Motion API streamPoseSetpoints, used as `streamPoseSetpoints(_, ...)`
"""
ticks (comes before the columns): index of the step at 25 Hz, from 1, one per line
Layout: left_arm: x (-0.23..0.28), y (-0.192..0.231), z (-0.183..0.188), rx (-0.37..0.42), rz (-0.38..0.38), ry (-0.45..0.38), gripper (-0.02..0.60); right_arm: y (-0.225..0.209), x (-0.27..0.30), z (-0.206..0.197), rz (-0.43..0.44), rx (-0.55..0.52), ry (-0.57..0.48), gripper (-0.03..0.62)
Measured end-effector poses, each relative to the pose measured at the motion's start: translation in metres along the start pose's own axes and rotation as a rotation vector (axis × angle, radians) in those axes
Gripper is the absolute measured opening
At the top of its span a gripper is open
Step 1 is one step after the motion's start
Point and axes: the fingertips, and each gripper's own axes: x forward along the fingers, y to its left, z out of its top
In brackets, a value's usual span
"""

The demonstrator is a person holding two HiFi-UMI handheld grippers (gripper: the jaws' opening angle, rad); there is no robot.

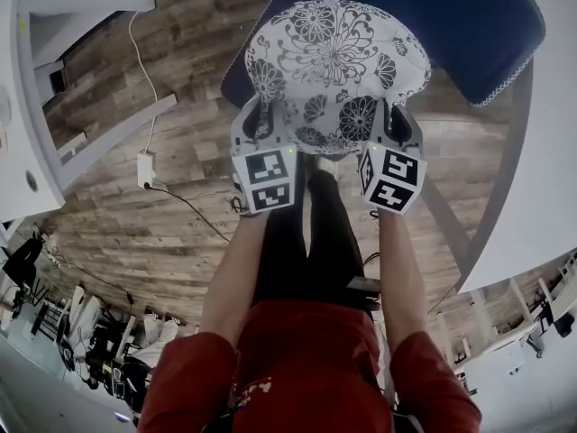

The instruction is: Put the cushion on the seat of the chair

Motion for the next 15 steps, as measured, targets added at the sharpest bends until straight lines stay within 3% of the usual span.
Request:
streamPoseSetpoints(5, -0.093, 0.023, 0.064, -0.009, 0.003, -0.009, 0.052, 0.029, -0.086, 0.073, -0.005, -0.021, 0.003, 0.046)
streamPoseSetpoints(11, -0.142, 0.015, 0.083, 0.028, 0.029, -0.009, 0.052, 0.029, -0.131, 0.088, 0.000, -0.012, 0.006, 0.046)
streamPoseSetpoints(15, -0.131, 0.021, 0.080, 0.022, 0.054, 0.006, 0.052, 0.032, -0.117, 0.088, 0.000, -0.010, 0.029, 0.046)
